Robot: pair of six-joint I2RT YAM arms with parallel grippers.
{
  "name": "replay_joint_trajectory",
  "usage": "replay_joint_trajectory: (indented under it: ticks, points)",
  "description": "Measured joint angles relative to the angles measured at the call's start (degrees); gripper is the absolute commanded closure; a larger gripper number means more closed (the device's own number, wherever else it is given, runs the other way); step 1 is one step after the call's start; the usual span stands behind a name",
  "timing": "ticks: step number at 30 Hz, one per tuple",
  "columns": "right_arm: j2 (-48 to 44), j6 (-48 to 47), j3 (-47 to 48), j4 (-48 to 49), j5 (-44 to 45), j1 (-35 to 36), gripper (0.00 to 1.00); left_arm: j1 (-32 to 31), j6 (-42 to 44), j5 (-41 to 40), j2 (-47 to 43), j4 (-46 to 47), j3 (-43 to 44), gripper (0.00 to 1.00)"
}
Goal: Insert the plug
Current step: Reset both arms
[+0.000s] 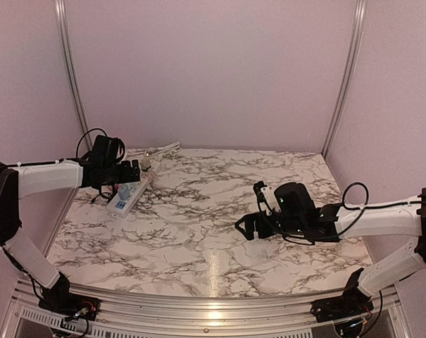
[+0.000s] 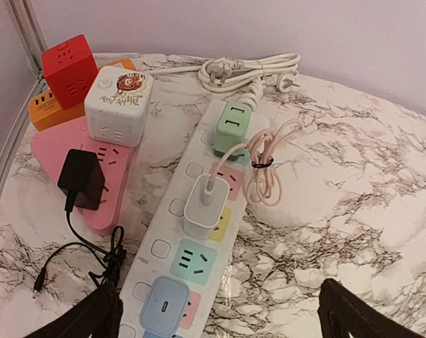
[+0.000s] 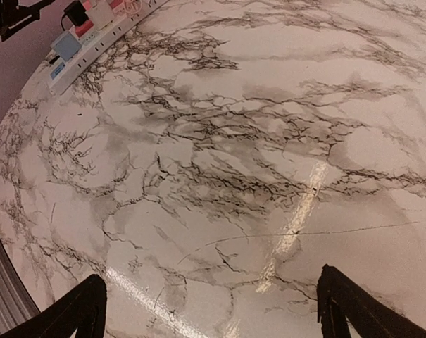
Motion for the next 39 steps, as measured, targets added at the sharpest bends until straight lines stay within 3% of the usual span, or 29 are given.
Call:
replay_joint_trajectory:
  ticks: [9,24,39]
  points:
    - [-3.45,-3.91,0.04,-0.11,1.05,0.02,0.01,-3.10,-5.88,6.67,-11.26,1.09,-5.29,0.01]
    - [-25.27,-9.64,0.33,-3.15,11.04,0.00,0.01,-6.47,-6.47,11.15,-36.52,1.03,-22.40,0.01]
    - [-41.75,-12.87,-2.69,-5.35,22.14,0.00,0.01,-6.78,-6.75,11.47,-41.48,1.11,-27.54,0.01]
